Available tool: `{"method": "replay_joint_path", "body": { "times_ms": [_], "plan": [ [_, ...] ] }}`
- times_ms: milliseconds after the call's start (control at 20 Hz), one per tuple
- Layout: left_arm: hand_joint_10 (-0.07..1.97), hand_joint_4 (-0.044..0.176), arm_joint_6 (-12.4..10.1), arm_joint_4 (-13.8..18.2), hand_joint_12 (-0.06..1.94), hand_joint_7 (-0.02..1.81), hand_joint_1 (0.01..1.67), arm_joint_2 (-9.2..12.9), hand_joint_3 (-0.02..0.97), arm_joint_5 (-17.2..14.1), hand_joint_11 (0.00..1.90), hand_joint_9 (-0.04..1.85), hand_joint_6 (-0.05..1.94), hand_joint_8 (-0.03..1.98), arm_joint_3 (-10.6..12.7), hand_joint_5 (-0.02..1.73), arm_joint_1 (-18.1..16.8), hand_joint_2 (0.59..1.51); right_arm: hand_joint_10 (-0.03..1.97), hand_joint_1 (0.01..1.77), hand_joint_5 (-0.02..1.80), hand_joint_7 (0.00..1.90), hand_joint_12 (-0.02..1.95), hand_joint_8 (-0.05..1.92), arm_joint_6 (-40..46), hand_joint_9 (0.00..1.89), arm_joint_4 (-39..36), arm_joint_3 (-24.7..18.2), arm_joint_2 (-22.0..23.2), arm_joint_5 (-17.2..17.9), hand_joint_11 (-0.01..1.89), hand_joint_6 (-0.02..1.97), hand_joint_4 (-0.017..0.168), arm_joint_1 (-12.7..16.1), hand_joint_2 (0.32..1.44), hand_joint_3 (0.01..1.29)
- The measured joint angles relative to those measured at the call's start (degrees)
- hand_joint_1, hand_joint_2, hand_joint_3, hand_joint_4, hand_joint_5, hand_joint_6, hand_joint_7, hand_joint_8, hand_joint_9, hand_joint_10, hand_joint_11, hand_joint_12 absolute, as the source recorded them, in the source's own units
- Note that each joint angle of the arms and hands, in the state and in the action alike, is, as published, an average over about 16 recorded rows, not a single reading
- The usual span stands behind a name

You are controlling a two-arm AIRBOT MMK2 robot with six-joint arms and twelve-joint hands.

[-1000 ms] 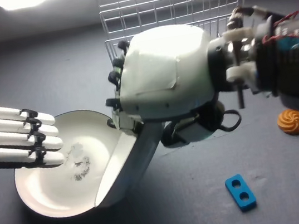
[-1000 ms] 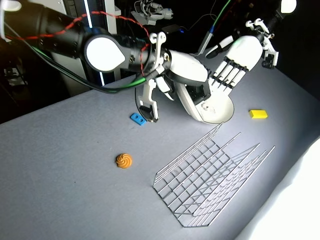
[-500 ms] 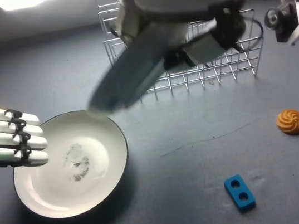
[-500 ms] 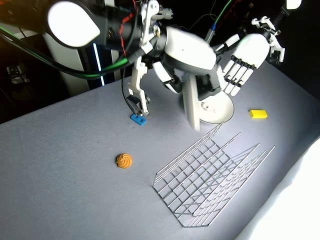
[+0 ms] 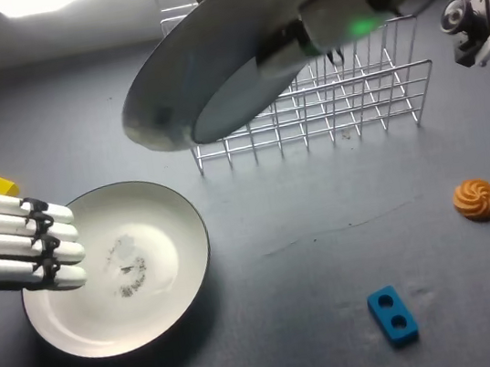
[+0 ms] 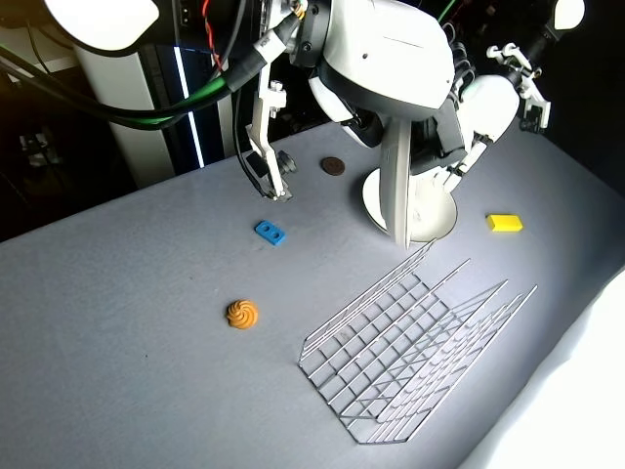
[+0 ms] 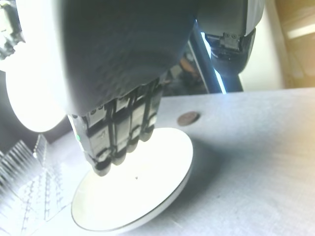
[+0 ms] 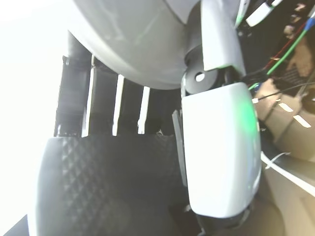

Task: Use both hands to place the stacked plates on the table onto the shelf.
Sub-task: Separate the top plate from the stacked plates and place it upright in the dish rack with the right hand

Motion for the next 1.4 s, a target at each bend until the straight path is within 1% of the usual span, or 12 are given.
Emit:
{"method": "replay_joint_path", "body": {
  "times_ms": [200, 350, 550, 650, 800, 1000, 1200, 1400],
  "plan": [
    [0.01, 0.002, 0.4, -0.1, 0.01, 0.01, 0.02, -1.0, 0.012, 0.5, 0.02, 0.02, 0.02, 0.00, 1.0, 0.02, 1.2, 1.122, 0.99, 1.23, 0.98, 1.07, 1.53, 1.03, 10.0, 1.02, -4.2, 2.0, 0.1, 2.8, 0.74, 0.80, -0.005, 0.3, 0.98, 0.01],
    [0.01, 0.002, 0.5, -0.1, 0.01, 0.02, 0.02, -1.7, 0.012, 0.9, 0.01, 0.02, 0.02, 0.00, 1.8, 0.02, 2.0, 1.123, 1.00, 1.23, 0.98, 1.06, 1.52, 1.04, 17.9, 1.01, -7.2, 4.1, -0.2, 4.0, 0.74, 0.79, -0.006, 0.5, 0.98, 0.01],
    [0.01, 0.002, 0.8, -0.2, 0.01, 0.02, 0.02, -2.4, 0.012, 1.3, 0.02, 0.02, 0.02, 0.00, 2.9, 0.02, 2.9, 1.123, 1.01, 1.23, 0.98, 1.06, 1.50, 1.05, 27.2, 1.00, -9.8, 7.1, -0.7, 4.7, 0.74, 0.78, -0.007, 0.7, 0.99, 0.01],
    [0.01, 0.001, 0.9, -0.2, 0.01, 0.02, 0.02, -2.7, 0.012, 1.5, 0.02, 0.02, 0.02, 0.00, 3.4, 0.02, 3.2, 1.123, 1.01, 1.24, 0.98, 1.06, 1.48, 1.05, 30.2, 1.01, -9.4, 8.5, -1.0, 4.3, 0.75, 0.76, -0.007, 0.8, 0.99, 0.01],
    [0.01, 0.001, 0.9, -0.3, 0.01, 0.02, 0.02, -3.0, 0.012, 1.7, 0.02, 0.02, 0.02, 0.00, 4.0, 0.02, 3.5, 1.123, 1.03, 1.24, 0.98, 1.05, 1.48, 1.07, 32.5, 1.00, -6.8, 10.6, -1.5, 2.7, 0.75, 0.74, -0.007, 1.1, 0.99, 0.01],
    [0.01, 0.001, 1.0, -0.3, 0.01, 0.02, 0.02, -3.2, 0.012, 1.8, 0.02, 0.02, 0.02, 0.00, 4.4, 0.02, 3.7, 1.123, 1.06, 1.25, 0.98, 1.04, 1.47, 1.09, 33.4, 0.99, -3.0, 13.3, -2.2, 0.6, 0.76, 0.72, -0.006, 1.2, 1.00, 0.01],
    [0.01, 0.000, 1.0, -0.3, 0.01, 0.02, 0.02, -3.3, 0.012, 1.6, 0.02, 0.02, 0.02, 0.00, 4.6, 0.02, 3.7, 1.123, 1.09, 1.25, 0.98, 1.04, 1.47, 1.10, 33.5, 0.99, -0.6, 15.6, -2.9, -0.4, 0.77, 0.69, -0.006, 0.6, 1.01, 0.01],
    [0.01, 0.000, 1.0, -0.3, 0.01, 0.02, 0.02, -3.3, 0.012, 1.5, 0.02, 0.02, 0.02, 0.00, 4.6, 0.02, 3.7, 1.123, 1.11, 1.25, 0.98, 1.02, 1.48, 1.12, 33.6, 0.98, 0.2, 17.9, -3.7, -0.8, 0.77, 0.69, -0.006, -0.4, 1.01, 0.01]
  ]
}}
